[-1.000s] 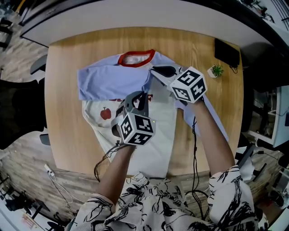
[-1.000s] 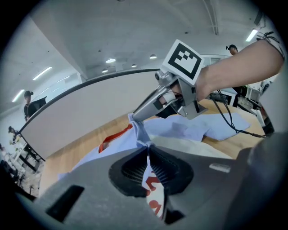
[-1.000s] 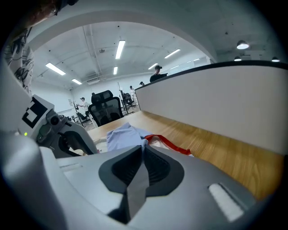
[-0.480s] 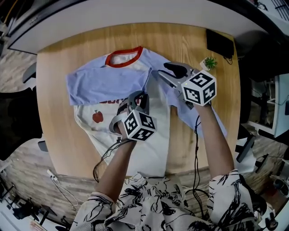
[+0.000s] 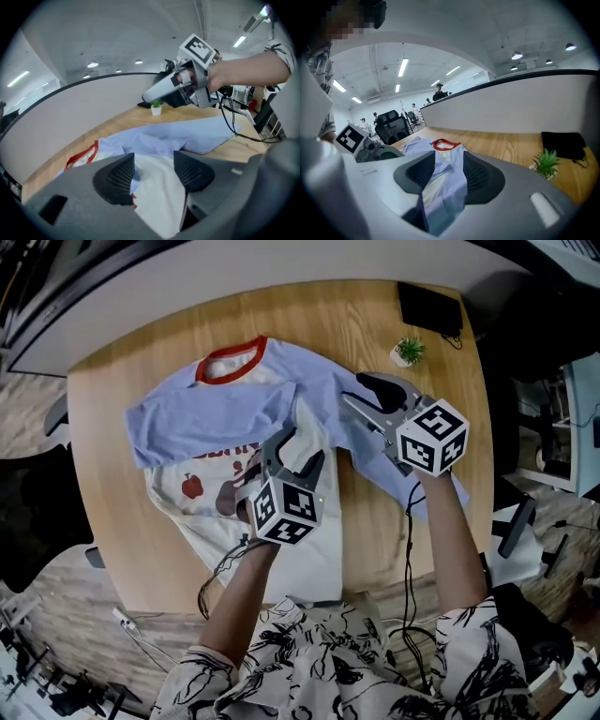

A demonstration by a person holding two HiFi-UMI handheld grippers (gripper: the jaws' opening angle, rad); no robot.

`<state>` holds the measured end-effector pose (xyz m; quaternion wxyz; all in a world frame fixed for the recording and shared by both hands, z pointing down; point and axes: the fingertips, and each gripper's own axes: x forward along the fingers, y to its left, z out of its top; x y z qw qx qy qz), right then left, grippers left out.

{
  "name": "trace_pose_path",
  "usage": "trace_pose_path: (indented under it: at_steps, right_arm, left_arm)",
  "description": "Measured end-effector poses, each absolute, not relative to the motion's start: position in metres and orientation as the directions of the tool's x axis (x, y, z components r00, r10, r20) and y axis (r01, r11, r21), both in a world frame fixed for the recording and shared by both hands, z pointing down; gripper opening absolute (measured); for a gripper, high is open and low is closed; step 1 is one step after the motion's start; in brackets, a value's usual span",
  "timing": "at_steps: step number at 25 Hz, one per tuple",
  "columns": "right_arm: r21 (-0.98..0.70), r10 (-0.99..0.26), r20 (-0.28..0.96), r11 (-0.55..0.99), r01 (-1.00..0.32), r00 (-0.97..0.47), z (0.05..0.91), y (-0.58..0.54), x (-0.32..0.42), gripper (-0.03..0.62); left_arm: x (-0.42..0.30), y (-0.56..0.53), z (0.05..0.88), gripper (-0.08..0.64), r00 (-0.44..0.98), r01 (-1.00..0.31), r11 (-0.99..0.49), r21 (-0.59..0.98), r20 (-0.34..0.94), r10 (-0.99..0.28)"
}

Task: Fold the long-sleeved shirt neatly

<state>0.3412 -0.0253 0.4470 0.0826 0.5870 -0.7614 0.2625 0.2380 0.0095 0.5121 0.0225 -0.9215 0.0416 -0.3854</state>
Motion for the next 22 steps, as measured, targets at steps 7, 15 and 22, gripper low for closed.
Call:
trace_pose_path:
  at_steps: [7,15,22]
  right_arm:
    - [-0.254,-0.852,0.474,0.109,-0.961,-0.222,0.45,0.059,0.383,0.225]
    - [-0.205,-0.821,0.552,0.039,-0.978,-0.149,0.465,0.179,0.427,0.236]
    - [-0.202,-0.787,0.61,-0.047,-0.978,-0.089,0.488,0.272,0.472,0.238]
  left_arm:
    - [0.267,0.094,0.467,0.284,0.764,0.068,-0.996,-0.063,0.645,0.011]
    - [0.302,0.229,0.463,0.295,0.763,0.267,-0.962,-0.056,0.622,0.175]
    - [0.324,0.324,0.494,0.293,0.687,0.416,-0.909,-0.011,0.659,0.306]
